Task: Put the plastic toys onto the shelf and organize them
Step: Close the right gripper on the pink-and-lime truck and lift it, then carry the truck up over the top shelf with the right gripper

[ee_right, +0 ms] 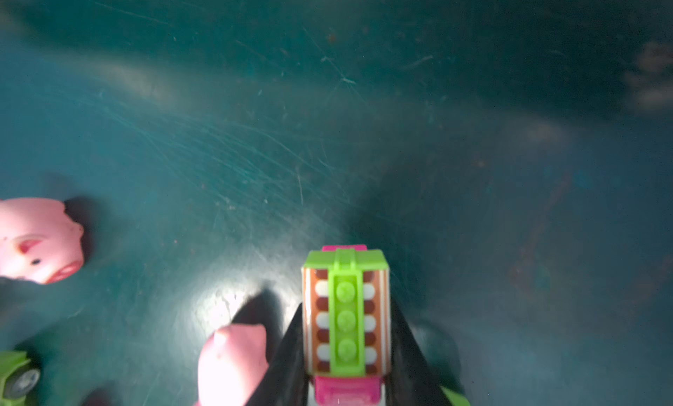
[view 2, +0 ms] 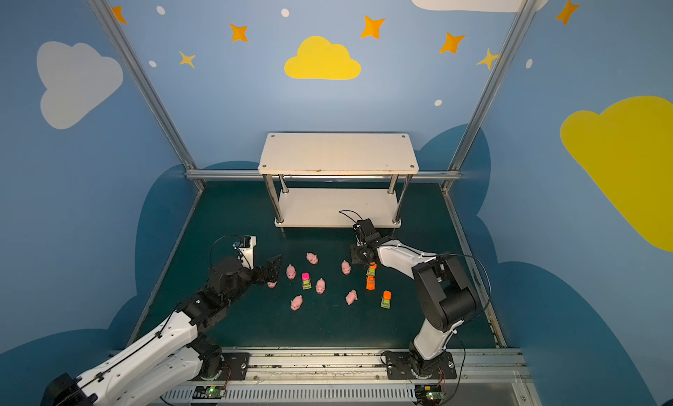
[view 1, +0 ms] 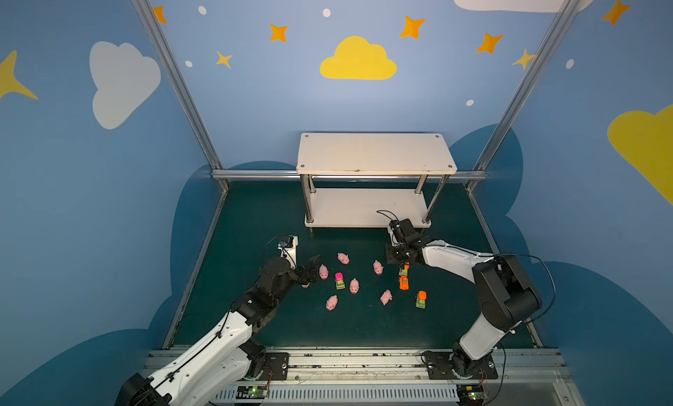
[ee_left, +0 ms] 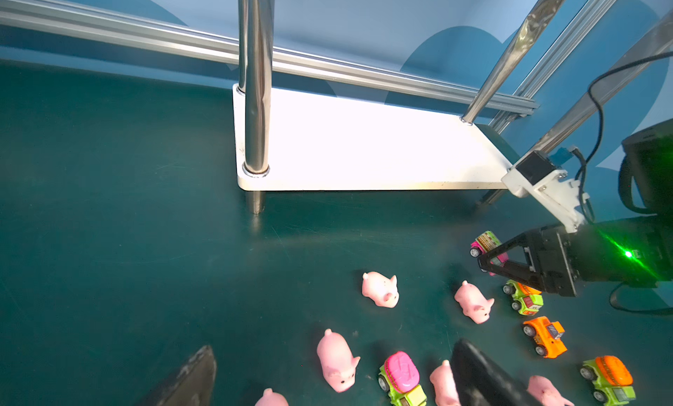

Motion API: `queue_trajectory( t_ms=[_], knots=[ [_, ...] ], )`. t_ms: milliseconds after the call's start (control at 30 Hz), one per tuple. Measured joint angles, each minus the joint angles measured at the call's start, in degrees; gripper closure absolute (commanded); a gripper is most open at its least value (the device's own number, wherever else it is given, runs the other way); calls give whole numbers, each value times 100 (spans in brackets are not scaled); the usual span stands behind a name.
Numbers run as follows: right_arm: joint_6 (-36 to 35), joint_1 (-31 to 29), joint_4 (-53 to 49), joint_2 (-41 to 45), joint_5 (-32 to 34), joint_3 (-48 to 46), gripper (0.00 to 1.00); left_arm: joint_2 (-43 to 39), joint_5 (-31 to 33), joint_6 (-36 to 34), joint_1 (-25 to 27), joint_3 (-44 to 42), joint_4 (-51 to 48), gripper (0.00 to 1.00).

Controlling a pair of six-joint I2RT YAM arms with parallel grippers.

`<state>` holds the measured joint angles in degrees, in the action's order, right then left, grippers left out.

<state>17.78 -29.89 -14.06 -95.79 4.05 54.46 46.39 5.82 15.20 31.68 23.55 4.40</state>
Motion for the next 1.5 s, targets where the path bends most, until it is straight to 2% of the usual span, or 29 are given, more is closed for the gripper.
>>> queue_trajectory(
  t_ms=[400, 767, 1033, 1233, 1500],
  knots=[
    [33, -33, -125, 308, 26, -46, 75, 153, -140, 138, 66, 4, -44, 0],
    [133, -33, -118, 404, 20, -487, 75, -24, -96, 221, 166, 24, -170, 0],
    [142, -33, -168, 914, -11, -485, 75, -31, -50, 223, 177, 24, -170, 0],
    [111, -33, -732, 1296, 50, -319, 75, 74, -55, 227, 188, 66, -181, 0],
    [-68, -33, -1980, 2024, 249, 577, 74, 160, -55, 264, 271, 356, -221, 0]
  ],
)
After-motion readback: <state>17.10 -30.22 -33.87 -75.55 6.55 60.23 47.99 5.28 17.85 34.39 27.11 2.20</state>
